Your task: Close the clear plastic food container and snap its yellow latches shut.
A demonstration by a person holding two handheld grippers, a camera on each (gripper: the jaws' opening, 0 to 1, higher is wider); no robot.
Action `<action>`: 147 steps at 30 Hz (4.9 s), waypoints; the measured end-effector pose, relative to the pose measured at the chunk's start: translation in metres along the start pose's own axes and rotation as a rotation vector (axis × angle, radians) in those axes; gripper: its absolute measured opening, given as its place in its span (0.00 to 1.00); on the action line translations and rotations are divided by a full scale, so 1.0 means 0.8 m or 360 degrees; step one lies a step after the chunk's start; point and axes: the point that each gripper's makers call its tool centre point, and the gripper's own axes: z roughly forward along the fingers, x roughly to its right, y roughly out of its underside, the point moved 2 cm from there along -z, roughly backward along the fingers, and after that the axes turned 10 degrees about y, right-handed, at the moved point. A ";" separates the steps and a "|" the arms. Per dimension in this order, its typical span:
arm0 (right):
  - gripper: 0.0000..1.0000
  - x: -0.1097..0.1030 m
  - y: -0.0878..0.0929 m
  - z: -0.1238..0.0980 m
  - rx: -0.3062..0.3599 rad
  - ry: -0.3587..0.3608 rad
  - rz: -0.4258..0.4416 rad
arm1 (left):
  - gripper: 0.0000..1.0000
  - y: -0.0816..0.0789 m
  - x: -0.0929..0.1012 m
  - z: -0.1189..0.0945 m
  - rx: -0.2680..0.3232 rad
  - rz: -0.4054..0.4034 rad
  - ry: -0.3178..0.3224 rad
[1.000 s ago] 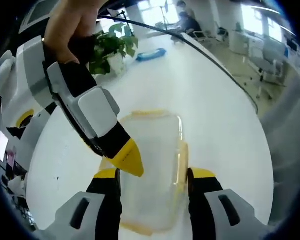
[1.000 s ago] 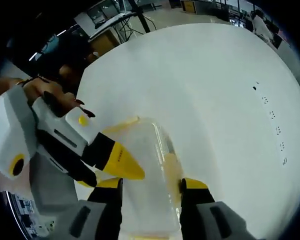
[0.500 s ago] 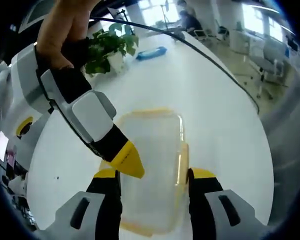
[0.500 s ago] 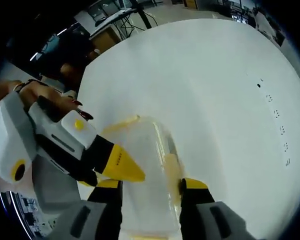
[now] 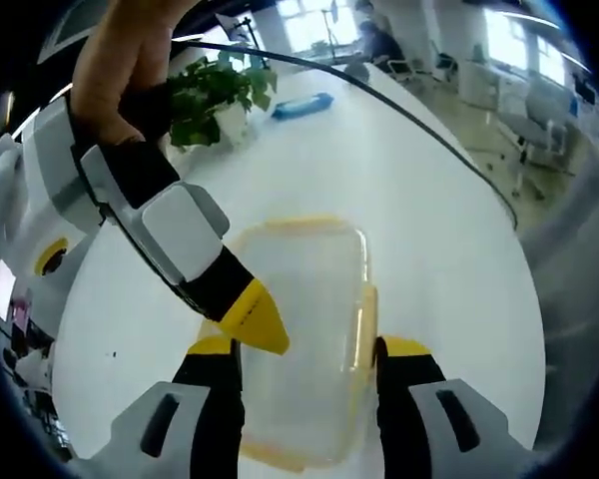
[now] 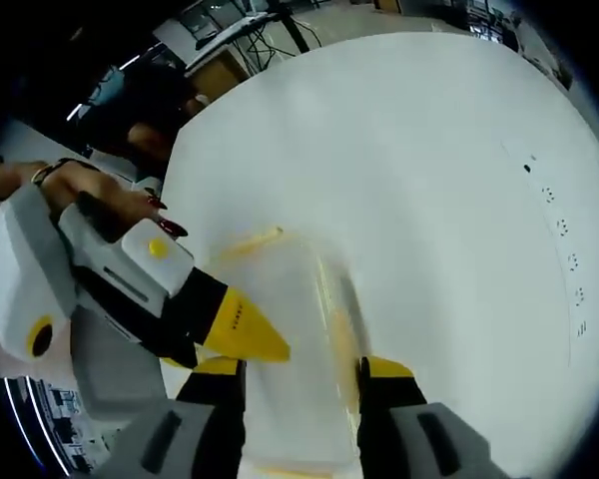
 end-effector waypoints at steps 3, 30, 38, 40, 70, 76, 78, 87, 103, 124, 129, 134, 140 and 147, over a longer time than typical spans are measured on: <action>0.42 0.001 0.000 -0.001 0.0003 0.0010 0.0004 | 0.50 0.000 0.001 0.001 0.0010 0.0006 -0.0009; 0.43 0.001 0.002 -0.001 0.0060 0.0035 -0.0004 | 0.47 -0.002 0.000 0.006 0.0068 0.0062 -0.0222; 0.44 0.002 0.001 -0.002 0.0081 0.0053 -0.0013 | 0.47 -0.001 0.002 0.006 0.0053 0.0051 -0.0212; 0.44 0.003 0.001 -0.003 0.0083 0.0059 -0.0015 | 0.48 -0.001 0.002 0.006 0.0051 0.0049 -0.0210; 0.43 -0.004 -0.001 -0.010 0.0226 0.0267 -0.0084 | 0.49 -0.003 0.003 0.002 0.0069 -0.0018 -0.0125; 0.43 -0.006 0.000 -0.011 0.0264 0.0318 -0.0088 | 0.50 -0.006 0.003 -0.002 0.0138 -0.0120 -0.0074; 0.43 -0.008 0.000 -0.012 0.0277 0.0338 -0.0086 | 0.50 -0.006 0.002 -0.002 0.0136 -0.0123 -0.0066; 0.42 -0.010 0.001 -0.015 0.0323 0.0443 -0.0087 | 0.50 -0.007 0.002 -0.002 0.0133 -0.0139 -0.0047; 0.44 -0.009 0.000 -0.019 0.0349 0.0551 -0.0084 | 0.48 -0.011 0.007 -0.009 0.0195 -0.0302 -0.0057; 0.48 -0.010 0.001 -0.029 0.0490 0.0630 0.0073 | 0.53 -0.008 -0.001 -0.038 0.0328 -0.0487 -0.0121; 0.48 -0.010 0.004 -0.033 0.0528 0.0640 0.0137 | 0.53 -0.005 -0.002 -0.043 0.0351 -0.0532 -0.0137; 0.48 -0.013 0.007 -0.035 0.0552 0.0647 0.0171 | 0.53 -0.001 -0.003 -0.047 0.0370 -0.0585 -0.0153; 0.48 -0.018 0.012 -0.036 0.0567 0.0640 0.0216 | 0.53 0.002 -0.007 -0.052 0.0402 -0.0631 -0.0173; 0.46 -0.016 0.021 -0.039 0.0593 0.0671 0.0271 | 0.52 0.011 -0.011 -0.057 0.0407 -0.0681 -0.0199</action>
